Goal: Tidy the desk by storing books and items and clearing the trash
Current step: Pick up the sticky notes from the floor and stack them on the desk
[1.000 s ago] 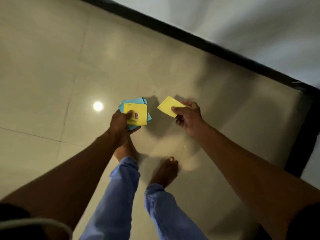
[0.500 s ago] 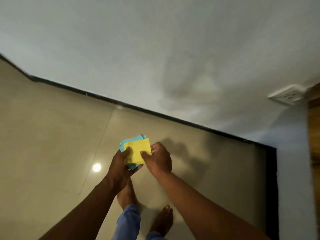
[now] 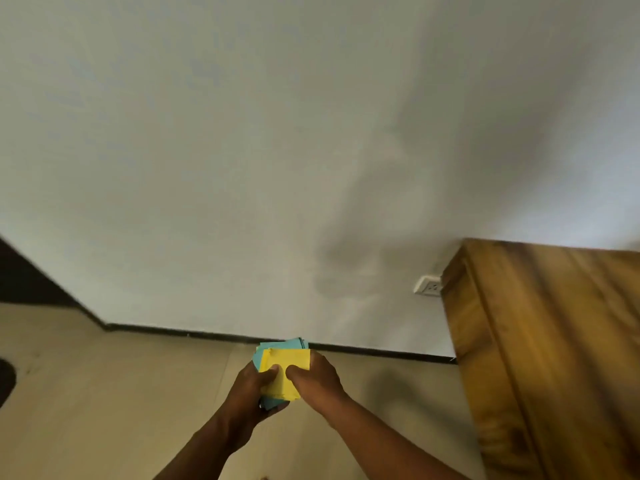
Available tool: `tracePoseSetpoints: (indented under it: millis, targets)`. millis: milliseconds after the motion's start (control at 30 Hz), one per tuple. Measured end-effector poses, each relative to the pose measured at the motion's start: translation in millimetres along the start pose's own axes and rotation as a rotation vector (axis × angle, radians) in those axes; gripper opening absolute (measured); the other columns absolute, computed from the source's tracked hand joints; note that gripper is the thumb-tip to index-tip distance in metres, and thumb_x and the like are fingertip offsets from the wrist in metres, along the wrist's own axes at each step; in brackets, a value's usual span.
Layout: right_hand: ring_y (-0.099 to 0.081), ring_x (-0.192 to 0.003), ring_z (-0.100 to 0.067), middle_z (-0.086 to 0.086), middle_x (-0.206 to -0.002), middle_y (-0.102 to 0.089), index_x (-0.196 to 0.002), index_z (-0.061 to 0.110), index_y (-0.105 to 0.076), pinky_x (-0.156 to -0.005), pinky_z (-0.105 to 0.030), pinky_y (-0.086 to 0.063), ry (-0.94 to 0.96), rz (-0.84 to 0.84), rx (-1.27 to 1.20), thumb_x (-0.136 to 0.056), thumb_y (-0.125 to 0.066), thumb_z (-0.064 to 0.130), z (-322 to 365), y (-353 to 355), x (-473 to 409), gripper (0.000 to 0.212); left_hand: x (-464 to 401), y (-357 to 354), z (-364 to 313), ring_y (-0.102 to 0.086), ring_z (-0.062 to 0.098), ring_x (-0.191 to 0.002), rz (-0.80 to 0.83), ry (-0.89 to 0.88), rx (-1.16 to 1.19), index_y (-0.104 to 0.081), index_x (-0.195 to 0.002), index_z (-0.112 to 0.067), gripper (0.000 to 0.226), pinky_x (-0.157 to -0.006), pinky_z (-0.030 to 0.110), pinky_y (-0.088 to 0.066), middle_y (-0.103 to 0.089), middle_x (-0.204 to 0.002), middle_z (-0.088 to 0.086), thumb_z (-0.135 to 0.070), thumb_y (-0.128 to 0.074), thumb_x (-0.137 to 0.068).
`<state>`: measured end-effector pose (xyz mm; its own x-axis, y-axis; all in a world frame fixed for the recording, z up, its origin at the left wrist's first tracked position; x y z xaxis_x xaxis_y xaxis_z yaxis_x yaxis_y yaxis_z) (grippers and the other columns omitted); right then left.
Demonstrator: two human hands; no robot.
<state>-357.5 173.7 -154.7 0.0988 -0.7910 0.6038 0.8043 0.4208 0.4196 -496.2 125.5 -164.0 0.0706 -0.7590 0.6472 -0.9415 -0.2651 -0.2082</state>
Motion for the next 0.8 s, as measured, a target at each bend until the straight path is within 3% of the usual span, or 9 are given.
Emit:
tracePoseSetpoints:
  millis: [233,333,400,467,533,633,733,800]
  targets:
    - [-0.059,-0.118,-0.027,-0.006,-0.131,-0.059,-0.136,0.019,-0.038,-0.094,-0.035,-0.051,0.061,-0.254,-0.056,-0.091,-0.06,0.042,25.5,107.0,50.2,0.056,28.6,-111.2,-65.2,-0.074,0.026,-0.104,0.238,-0.031,-0.279,-0.062,-0.125,-0.033,0.028,-0.085,0.046,-0.062,-0.073,-0.12,0.005,-0.039,-0.062,-0.097]
    - [-0.059,-0.115,-0.026,-0.006,-0.13,-0.058,-0.141,0.021,-0.037,-0.084,-0.031,-0.047,0.041,-0.315,-0.057,-0.091,-0.06,0.035,19.9,148.8,65.5,0.057,31.7,-147.0,-74.3,-0.073,0.028,-0.104,0.314,-0.01,-0.408,-0.058,-0.128,-0.031,0.049,-0.074,0.041,-0.063,-0.07,-0.123,0.007,-0.045,-0.069,-0.082]
    - [-0.059,-0.112,-0.025,-0.006,-0.126,-0.058,-0.143,0.021,-0.038,-0.082,-0.03,-0.047,0.014,-0.356,-0.054,-0.091,-0.056,0.028,11.9,171.3,75.0,0.055,28.3,-164.3,-76.8,-0.066,0.029,-0.106,0.34,-0.011,-0.486,-0.053,-0.13,-0.024,0.059,-0.063,0.035,-0.06,-0.064,-0.127,0.012,-0.039,-0.069,-0.075]
    - [-0.059,-0.107,-0.023,-0.003,-0.12,-0.058,-0.14,0.02,-0.04,-0.081,-0.031,-0.048,-0.026,-0.412,-0.065,-0.088,-0.055,0.025,3.8,188.9,83.8,0.054,28.8,-183.8,-82.6,-0.062,0.029,-0.101,0.389,-0.033,-0.533,-0.049,-0.131,-0.014,0.045,-0.055,0.031,-0.058,-0.059,-0.127,0.017,-0.025,-0.068,-0.092]
    - [-0.056,-0.104,-0.02,-0.001,-0.117,-0.054,-0.14,0.02,-0.041,-0.081,-0.029,-0.046,-0.078,-0.461,-0.087,-0.089,-0.056,0.025,-3.9,198.2,92.1,0.054,31.6,-203.3,-88.8,-0.061,0.025,-0.09,0.428,-0.069,-0.597,-0.052,-0.118,-0.01,0.029,-0.052,0.031,-0.057,-0.06,-0.113,0.016,-0.011,-0.068,-0.094]
    - [-0.054,-0.123,-0.022,-0.004,-0.138,-0.053,-0.146,0.02,-0.036,-0.092,-0.028,-0.046,-0.125,-0.557,-0.132,-0.092,-0.057,0.027,-14.5,207.8,103.7,0.058,39.8,-232.8,-101.7,-0.062,0.018,-0.078,0.504,-0.172,-0.734,-0.057,-0.094,-0.019,0.03,-0.065,0.038,-0.059,-0.063,-0.088,0.004,-0.025,-0.064,-0.066]
    - [-0.043,-0.141,-0.022,-0.003,-0.156,-0.04,-0.156,0.021,-0.024,-0.109,-0.03,-0.038,-0.141,-0.679,-0.207,-0.097,-0.058,0.026,-23.8,218.4,115.0,0.068,27.5,-258.2,-100.5,-0.067,0.019,-0.087,0.602,-0.24,-0.809,-0.063,-0.109,-0.019,0.05,-0.063,0.034,-0.059,-0.068,-0.095,0.002,-0.037,-0.062,-0.063]
    - [-0.037,-0.145,-0.021,-0.002,-0.16,-0.033,-0.16,0.026,-0.015,-0.114,-0.031,-0.034,-0.139,-0.773,-0.254,-0.098,-0.06,0.024,-32.1,226.4,122.9,0.077,2.6,-277.3,-88.7,-0.07,0.028,-0.098,0.674,-0.311,-0.851,-0.063,-0.116,-0.017,0.063,-0.075,0.044,-0.062,-0.071,-0.101,0.004,-0.046,-0.068,-0.061]
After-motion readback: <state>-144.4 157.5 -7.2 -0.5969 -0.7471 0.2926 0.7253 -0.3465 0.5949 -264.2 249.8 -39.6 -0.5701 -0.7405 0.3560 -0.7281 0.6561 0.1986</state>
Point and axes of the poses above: each hand's wrist, its own x-axis away from the middle knuckle, its own y-axis out of the back of the hand, z = x × y, the point moved 8 cm from there along -x, towards the middle knuckle
